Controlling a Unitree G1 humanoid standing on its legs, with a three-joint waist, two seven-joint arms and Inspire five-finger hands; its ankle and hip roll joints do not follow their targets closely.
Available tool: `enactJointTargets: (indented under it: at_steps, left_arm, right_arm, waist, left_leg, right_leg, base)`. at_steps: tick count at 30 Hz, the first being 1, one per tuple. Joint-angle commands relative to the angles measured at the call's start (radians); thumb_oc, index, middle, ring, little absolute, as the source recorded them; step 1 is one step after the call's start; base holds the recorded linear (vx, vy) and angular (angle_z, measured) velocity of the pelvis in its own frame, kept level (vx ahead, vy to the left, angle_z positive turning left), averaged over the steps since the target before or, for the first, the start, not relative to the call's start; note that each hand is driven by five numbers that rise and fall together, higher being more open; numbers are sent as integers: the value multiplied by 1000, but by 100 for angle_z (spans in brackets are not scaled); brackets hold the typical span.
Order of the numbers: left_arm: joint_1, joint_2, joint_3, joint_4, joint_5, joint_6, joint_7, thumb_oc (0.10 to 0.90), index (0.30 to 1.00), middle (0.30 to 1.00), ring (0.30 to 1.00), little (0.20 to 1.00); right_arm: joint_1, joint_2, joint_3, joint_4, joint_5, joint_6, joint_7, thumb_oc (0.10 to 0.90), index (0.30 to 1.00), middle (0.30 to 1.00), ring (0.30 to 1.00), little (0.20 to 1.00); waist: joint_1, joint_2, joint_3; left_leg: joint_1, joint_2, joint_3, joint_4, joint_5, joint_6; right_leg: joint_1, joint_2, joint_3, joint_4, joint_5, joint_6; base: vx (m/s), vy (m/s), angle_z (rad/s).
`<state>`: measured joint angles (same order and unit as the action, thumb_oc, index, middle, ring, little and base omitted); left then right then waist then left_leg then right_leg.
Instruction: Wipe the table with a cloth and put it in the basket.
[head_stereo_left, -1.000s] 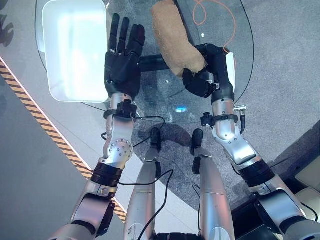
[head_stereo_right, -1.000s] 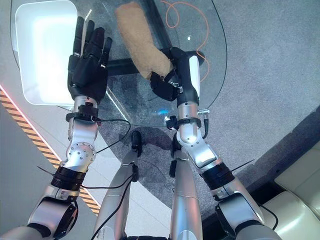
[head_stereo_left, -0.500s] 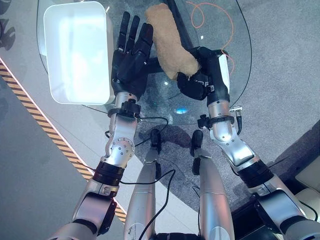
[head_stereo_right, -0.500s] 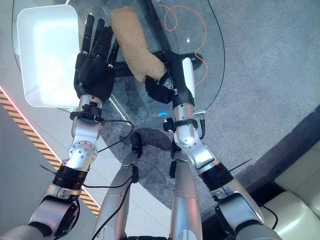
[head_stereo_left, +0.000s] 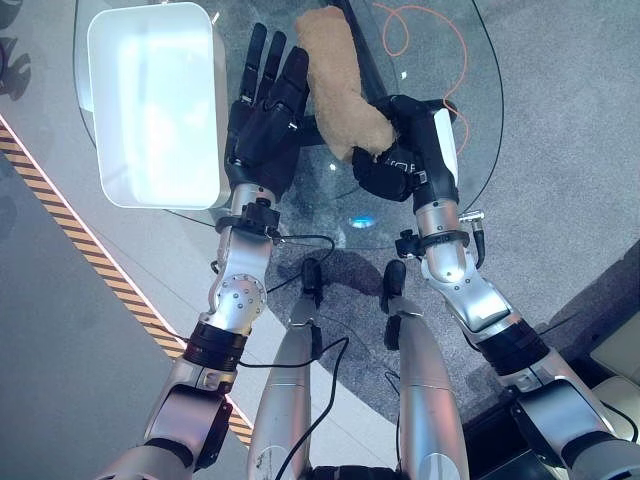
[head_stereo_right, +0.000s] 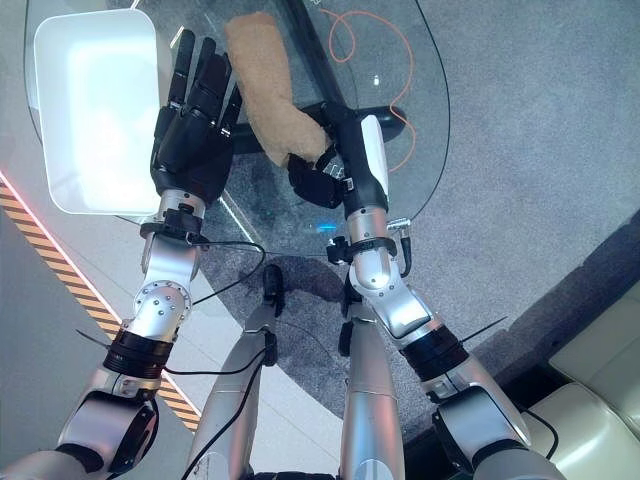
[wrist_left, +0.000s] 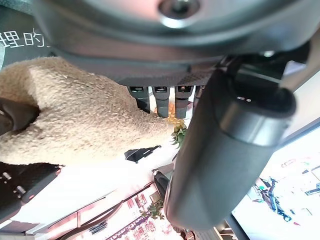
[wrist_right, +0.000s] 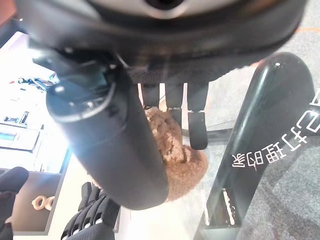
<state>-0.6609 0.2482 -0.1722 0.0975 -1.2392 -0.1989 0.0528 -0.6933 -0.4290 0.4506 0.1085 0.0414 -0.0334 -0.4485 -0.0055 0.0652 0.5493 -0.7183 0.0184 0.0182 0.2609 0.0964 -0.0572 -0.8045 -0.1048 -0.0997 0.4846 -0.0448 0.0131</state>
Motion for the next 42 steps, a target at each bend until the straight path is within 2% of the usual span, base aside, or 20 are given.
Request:
enactJointTargets:
  at_steps: [1, 10, 14, 16, 22, 34, 42]
  left_arm:
    - [-122, 9, -36, -173, 8, 6, -106, 800, 900, 900, 900, 900]
    - [-121, 6, -33, -154, 17, -28, -31, 800, 900, 900, 900, 900]
    - [-114, 6, -24, -155, 22, -45, -11, 800, 900, 900, 900, 900]
    - [-107, 7, -21, -160, 27, -56, -2, 800, 900, 900, 900, 900]
    - [-88, 0, -11, -178, 40, -66, 14, 800, 900, 900, 900, 900]
    - [-89, -5, 1, -183, 45, -56, 19, 800, 900, 900, 900, 900]
    - [-97, -1, -4, -187, 40, -56, -23, 800, 900, 900, 900, 900]
  right_arm:
    - [-187, 44, 29, -246, -58, -130, 36, 100, 300, 300, 300, 200]
    - [-201, 38, 21, -253, -77, -145, -35, 100, 300, 300, 300, 200]
    - [-191, 38, -6, -264, -97, -157, -105, 100, 300, 300, 300, 200]
    - [-173, 44, -38, -277, -112, -179, -177, 100, 300, 300, 300, 200]
    - [-142, 63, -88, -310, -137, -213, -224, 100, 300, 300, 300, 200]
    - [-141, 65, -74, -320, -106, -207, -154, 100, 300, 300, 300, 200]
    - [-151, 58, -40, -314, -95, -184, -105, 100, 300, 300, 300, 200]
  waist:
    - [5, -9, -29]
    - [5, -9, -29]
    - [4, -10, -29]
    - [0, -11, -29]
    - [-7, -11, -29]
    - [-6, -13, -29]
    - [-4, -11, -29]
  left_leg:
    - [31, -74, 50, 31, -83, 30]
    - [29, -76, 49, 33, -84, 29]
    - [32, -74, 52, 28, -83, 30]
    - [33, -73, 52, 26, -84, 30]
    - [38, -72, 54, 23, -86, 33]
    - [38, -71, 55, 26, -86, 33]
    - [40, -71, 56, 22, -83, 30]
  right_leg:
    - [71, 45, -58, -68, -31, 22]
    - [69, 49, -56, -65, -34, 22]
    - [71, 50, -57, -67, -36, 22]
    - [70, 53, -54, -66, -36, 22]
    - [72, 60, -49, -63, -37, 23]
    - [74, 60, -50, -59, -42, 17]
    - [76, 59, -53, -61, -44, 16]
  base:
    - [0, 0, 0]
    - [0, 0, 0]
    - [0, 0, 0]
    - [0, 0, 0]
    - [0, 0, 0]
    - [0, 0, 0]
    - [0, 0, 0]
